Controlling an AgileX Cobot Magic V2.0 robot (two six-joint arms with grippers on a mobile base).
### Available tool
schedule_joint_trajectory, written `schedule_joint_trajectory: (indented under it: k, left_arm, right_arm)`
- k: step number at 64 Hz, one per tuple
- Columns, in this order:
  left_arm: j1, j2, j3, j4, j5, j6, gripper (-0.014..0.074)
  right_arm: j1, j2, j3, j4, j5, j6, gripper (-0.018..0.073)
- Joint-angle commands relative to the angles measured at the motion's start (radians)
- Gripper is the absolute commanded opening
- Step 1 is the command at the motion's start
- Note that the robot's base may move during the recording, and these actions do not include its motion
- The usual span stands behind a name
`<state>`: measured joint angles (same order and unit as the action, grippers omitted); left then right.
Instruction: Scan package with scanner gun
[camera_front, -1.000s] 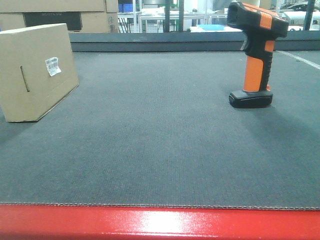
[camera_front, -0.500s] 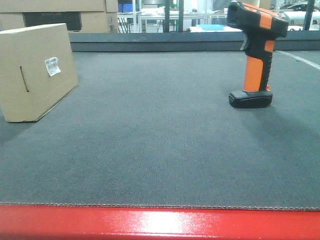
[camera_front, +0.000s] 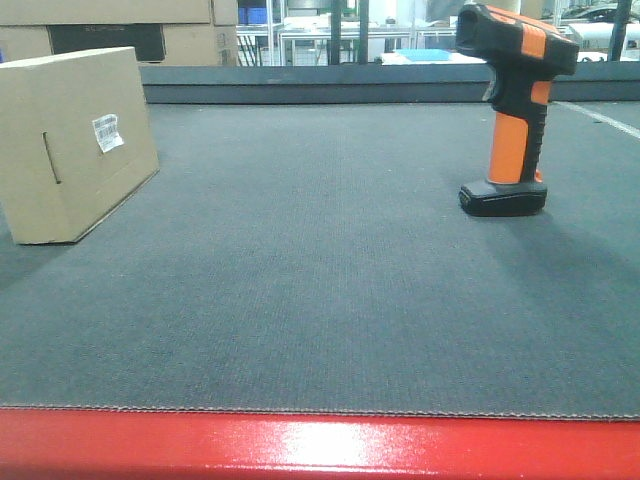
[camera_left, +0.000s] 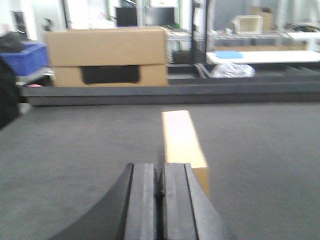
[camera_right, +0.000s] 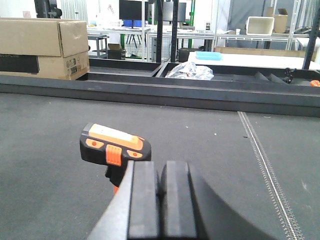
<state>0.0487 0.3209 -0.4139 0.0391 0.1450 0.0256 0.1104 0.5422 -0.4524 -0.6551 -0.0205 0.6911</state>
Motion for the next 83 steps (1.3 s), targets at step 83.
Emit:
schedule_joint_trajectory:
  k: [83]
  left_arm:
    - [-0.015, -0.321, 0.414, -0.039, -0.165, -0.001, -0.0111]
  right_arm:
    - [0.001, -0.007, 0.002, -0.013, -0.094, -0.004, -0.0167]
